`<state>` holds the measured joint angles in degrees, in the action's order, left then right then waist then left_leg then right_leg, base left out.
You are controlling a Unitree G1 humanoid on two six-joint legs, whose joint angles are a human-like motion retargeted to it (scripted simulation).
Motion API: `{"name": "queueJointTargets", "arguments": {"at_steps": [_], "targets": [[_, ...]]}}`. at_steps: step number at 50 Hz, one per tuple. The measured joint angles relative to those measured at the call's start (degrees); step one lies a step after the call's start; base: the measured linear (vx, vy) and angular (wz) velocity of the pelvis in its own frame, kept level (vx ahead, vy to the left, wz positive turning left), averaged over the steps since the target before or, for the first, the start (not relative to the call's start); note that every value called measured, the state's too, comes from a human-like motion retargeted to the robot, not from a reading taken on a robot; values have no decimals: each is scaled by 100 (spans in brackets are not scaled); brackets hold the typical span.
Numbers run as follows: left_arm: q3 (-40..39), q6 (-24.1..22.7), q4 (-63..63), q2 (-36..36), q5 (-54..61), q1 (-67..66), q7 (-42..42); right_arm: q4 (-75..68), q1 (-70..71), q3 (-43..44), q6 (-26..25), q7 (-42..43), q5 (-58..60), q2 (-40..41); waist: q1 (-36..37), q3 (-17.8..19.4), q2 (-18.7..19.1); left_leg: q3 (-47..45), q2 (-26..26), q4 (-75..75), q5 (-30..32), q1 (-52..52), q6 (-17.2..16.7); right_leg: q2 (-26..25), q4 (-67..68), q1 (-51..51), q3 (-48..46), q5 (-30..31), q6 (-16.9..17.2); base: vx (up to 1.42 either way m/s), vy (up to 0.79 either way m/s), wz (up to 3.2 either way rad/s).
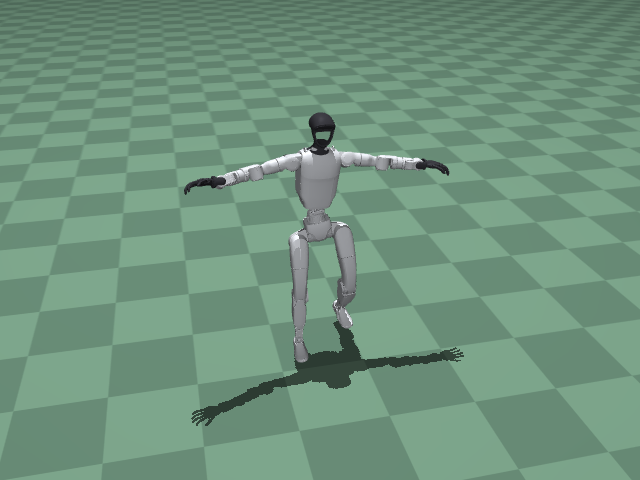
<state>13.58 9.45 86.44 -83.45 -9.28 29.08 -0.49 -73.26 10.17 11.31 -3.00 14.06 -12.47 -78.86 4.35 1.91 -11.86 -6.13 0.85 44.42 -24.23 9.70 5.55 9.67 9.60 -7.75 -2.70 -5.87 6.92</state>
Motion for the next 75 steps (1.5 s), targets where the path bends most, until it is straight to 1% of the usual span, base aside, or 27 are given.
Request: {"name": "queueJointTargets", "arguments": {"at_steps": [2, 5, 8, 10, 12, 14, 17, 20, 22, 25, 30, 32, 35, 38, 40, 42, 45, 47, 50, 53, 59, 60, 63, 66, 68, 72, 75], "targets": [[-318, -99, 8, 154, -116, -441, -223, -178, 51, -191, -110, -252, 175, 315, -138, -278, -63, 391, 273, -807, 798, -503, -130, 82, -533, -114, -90, 757, 117, -96, 20, 61], [-660, -188, -27, 121, -269, -854, -609, -382, 194, -345, -202, -644, 268, 431, -153, -394, 81, 811, 298, -1908, 1451, -1140, -341, -47, -555, -239, -270, 609, 77, -107, 24, 25], [-1074, -266, -145, -181, -273, -1112, -752, -334, 440, -672, -37, -789, 149, 26, -75, -23, 561, 476, -145, -2916, 274, -1588, -524, -197, 725, -235, -924, -647, -213, -118, 30, 20], [-1306, -317, -204, -443, -420, -1147, -782, -276, 641, -924, 106, -829, 89, -314, -49, 269, 821, 338, -307, -3103, -486, -1519, -361, -114, 2333, -358, -1239, -1678, -453, -117, 28, 44], [-1453, -240, -285, -658, -549, -1098, -683, -227, 855, -1127, 167, -645, -35, -511, 66, 493, 739, 405, -88, -2467, -860, -943, 158, 60, 3936, -535, -941, -2373, -621, -111, 21, 22], [-1509, -132, -380, -735, -498, -1090, -453, -187, 1009, -1264, 180, -364, -200, -489, 359, 529, 594, 285, 83, -1949, -726, -303, 272, 71, 4895, -569, -544, -2605, -755, -105, 18, -52], [-1535, -96, -451, -542, -306, -1233, -84, -175, 1202, -1448, 133, -112, -321, -144, 942, 245, 529, -61, 29, -2730, 300, -2, 57, -190, 5002, -233, -158, -2098, -816, -101, 11, -116], [-1594, -219, -427, -52, -193, -1596, -177, -26, 1126, -1479, -22, -324, -207, 143, 1184, -205, 757, 7, -185, -4025, 1887, 95, -125, -943, 3849, 476, 394, -616, -494, -107, -1, -50], [-1499, -384, -412, 234, -117, -1715, -189, -82, 1111, -1513, 59, -273, -189, 237, 1221, -344, 864, 80, -282, -4341, 2413, 326, -396, -1231, 2762, 983, 842, 13, -339, -117, -6, 6], [-1168, -581, -405, 375, -70, -1541, -298, -190, 1326, -1788, 188, -297, -212, 245, 1262, -142, 711, 3, -168, -3905, 1930, 646, -445, -910, 1250, 1504, 1186, -712, -382, -130, -8, 6], [-694, -432, -301, -152, -604, -505, -191, -222, 2450, -2706, 313, -233, -283, 53, 998, 765, 328, -253, -282, 810, -154, 1849, 209, -351, 1874, 531, 1153, -2649, -832, -134, -7, 4], [-516, -352, -373, -200, -805, -333, -610, -181, 2660, -2863, 128, -611, 18, -57, 551, 631, 421, -104, -369, 1704, -521, 1933, 359, -381, 2009, -89, 993, -2470, -750, -119, 0, 107], [-219, -320, -441, 33, -579, -140, 111, -478, 2672, -2834, 173, -17, 110, 92, -147, 238, 552, 378, -68, 1342, -553, 1227, 255, -244, 992, -375, 721, -1247, -446, -104, 11, 127], [-6, -608, -420, 224, -250, -100, 479, -702, 2312, -2526, 181, 361, 540, 271, -538, -16, 489, 721, 341, -346, 123, -192, -40, 20, -236, -336, 622, 387, -89, -102, 22, 61], [-31, -585, -437, 221, 35, -104, 199, -700, 2097, -2306, -22, -143, 330, 405, -719, -141, 532, 903, 413, -1281, 1011, -849, -146, 99, -515, -441, 149, 940, -25, -112, 27, 30], [-87, -594, -569, 62, 314, -114, 75, -564, 1949, -2263, 5, -274, 287, 303, -824, -202, 727, 900, 238, -1951, 1401, -1183, -237, 93, -190, -463, -629, 626, -196, -121, 31, 24], [-166, -743, -773, -239, 246, -77, -167, -357, 1927, -2298, 277, -524, 264, -161, -836, -166, 1330, 491, -365, -2850, 333, -1387, -408, -4, 1923, -688, -1389, -846, -564, -124, 38, 16], [-173, -807, -831, -475, -156, 52, -332, -325, 2088, -2312, 335, -792, 299, -556, -701, -45, 1472, 351, -370, -3175, -513, -1263, -188, 220, 3981, -973, -1350, -1700, -671, -120, 36, -1], [-135, -642, -774, -735, -538, 184, -428, -366, 2244, -2307, 220, -832, 205, -872, -354, 217, 1115, 325, 169, -2492, -954, -427, 544, 484, 5598, -859, -710, -2251, -662, -116, 23, -30], [-195, -350, -519, -609, -278, 64, -95, -345, 2121, -2185, 100, -335, -57, -707, 296, 324, 877, -147, 236, -2352, -239, 310, 233, 100, 5168, -237, -80, -2045, -562, -111, 14, -117], [-579, -528, -176, 215, -51, -691, 406, -319, 1741, -1870, 209, -4, 121, -185, 1358, -74, 968, -590, -184, -4243, 2322, 721, -531, -522, 1706, 1192, 169, -200, -375, -118, -4, -125], [-605, -582, -195, 294, -52, -782, 452, -314, 1716, -1850, 246, 10, 178, -185, 1432, -80, 944, -644, -215, -4360, 2380, 809, -659, -459, 1100, 1369, 11, -188, -347, -134, -19, -44], [-514, -602, -358, 236, 31, -700, 486, -202, 1813, -1916, 259, 33, 161, -372, 1271, 211, 653, -694, -81, -3347, 1391, 1174, -481, -53, -3, 1470, -587, -940, -211, -141, -22, 29], [-336, -454, -426, -31, -237, -159, 254, -18, 2123, -2113, 254, -20, 12, -521, 629, 549, 474, -530, -182, -212, 36, 2020, -121, 141, 98, 953, -783, -1939, -230, -133, -15, 107], [-230, -295, -449, -34, -504, 94, 169, 108, 2226, -2185, 243, 47, 15, -471, 133, 630, 517, -481, -379, 1208, -491, 2118, 57, 129, 324, 482, -861, -2111, -303, -117, 1, 96], [7, -248, -421, 419, -525, 97, 96, 331, 1955, -1995, 158, 89, 268, 61, -772, 492, 605, -46, -21, 776, -525, 841, -75, 144, -26, -154, -886, -764, -179, -102, 13, 42], [74, -358, -390, 554, -259, -43, 199, 439, 1584, -1664, 113, -47, 341, 482, -1204, 367, 656, 464, 359, -929, 733, -601, -384, 19, -399, -492, -522, 401, -106, -102, 17, -39]]}}
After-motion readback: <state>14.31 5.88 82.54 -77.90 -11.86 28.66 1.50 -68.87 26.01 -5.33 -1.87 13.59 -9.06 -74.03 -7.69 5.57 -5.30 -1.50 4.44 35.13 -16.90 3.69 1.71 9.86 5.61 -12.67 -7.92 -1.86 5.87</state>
